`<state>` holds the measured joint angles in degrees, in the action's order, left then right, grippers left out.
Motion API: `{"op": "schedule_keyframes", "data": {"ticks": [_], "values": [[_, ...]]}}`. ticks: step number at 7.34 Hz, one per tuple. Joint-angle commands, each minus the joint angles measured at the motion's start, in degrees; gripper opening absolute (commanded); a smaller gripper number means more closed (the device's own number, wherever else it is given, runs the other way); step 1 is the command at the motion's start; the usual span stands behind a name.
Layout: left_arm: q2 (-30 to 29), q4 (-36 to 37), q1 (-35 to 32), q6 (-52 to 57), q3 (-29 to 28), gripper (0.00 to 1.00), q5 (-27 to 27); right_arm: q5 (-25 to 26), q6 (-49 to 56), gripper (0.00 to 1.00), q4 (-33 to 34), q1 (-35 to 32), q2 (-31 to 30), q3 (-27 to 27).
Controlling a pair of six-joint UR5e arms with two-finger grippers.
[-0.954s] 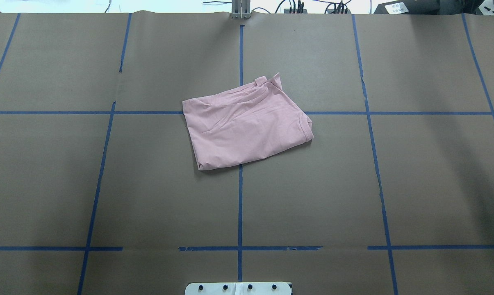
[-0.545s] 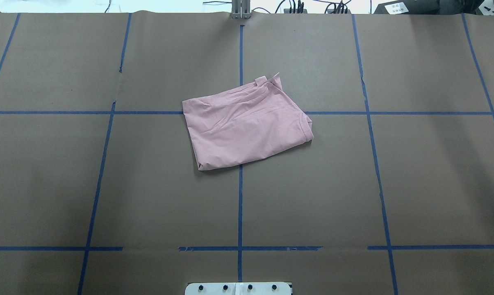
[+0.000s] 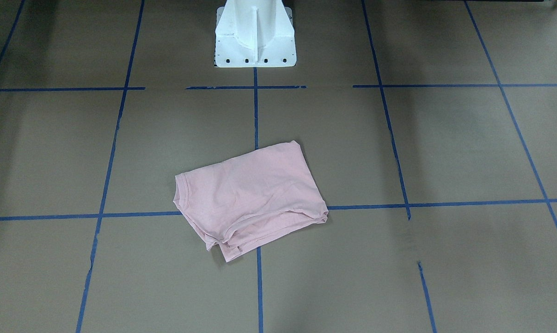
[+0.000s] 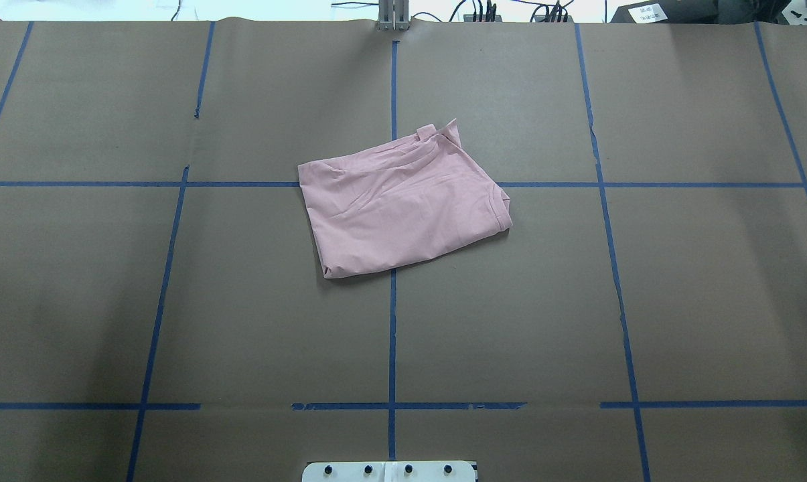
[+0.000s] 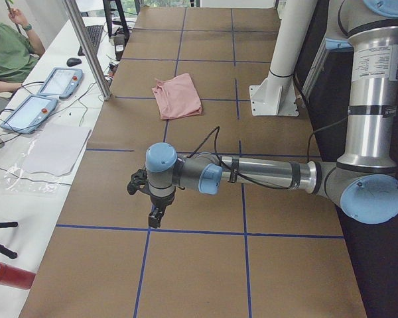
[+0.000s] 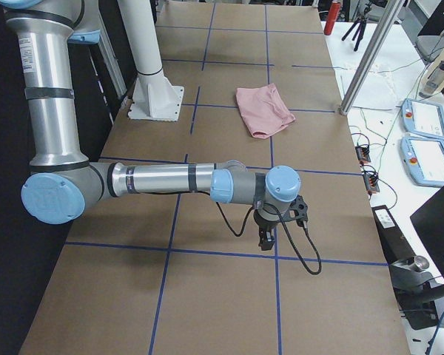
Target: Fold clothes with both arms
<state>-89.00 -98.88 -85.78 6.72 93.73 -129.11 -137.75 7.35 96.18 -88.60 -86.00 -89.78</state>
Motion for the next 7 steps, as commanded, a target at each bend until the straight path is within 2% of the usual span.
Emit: {"op": "schedule_keyframes", "data": {"ticks": [1,3,5,7], "values": [[0.1,1.3,-1.6,0.1,-0.6,1.00,0.0,-0.2,-3.4,1.00,-0.6,0.0,-0.2,0.5],[0.1,2.2,-2.2,0.1,0.0,1.00,-0.1,4.5,-5.4,1.00,-4.7,0.0,-0.7,0.6],[0.4,2.3,-2.2,0.1,-0.7,1.00,-0.2,4.6,-10.3,1.00,-10.0,0.0,-0.8,2.5],[0.5,3.2,-2.2,-1.4,-1.1,1.00,-0.4,4.6,-13.5,1.00,-11.9,0.0,-0.8,3.4]]}}
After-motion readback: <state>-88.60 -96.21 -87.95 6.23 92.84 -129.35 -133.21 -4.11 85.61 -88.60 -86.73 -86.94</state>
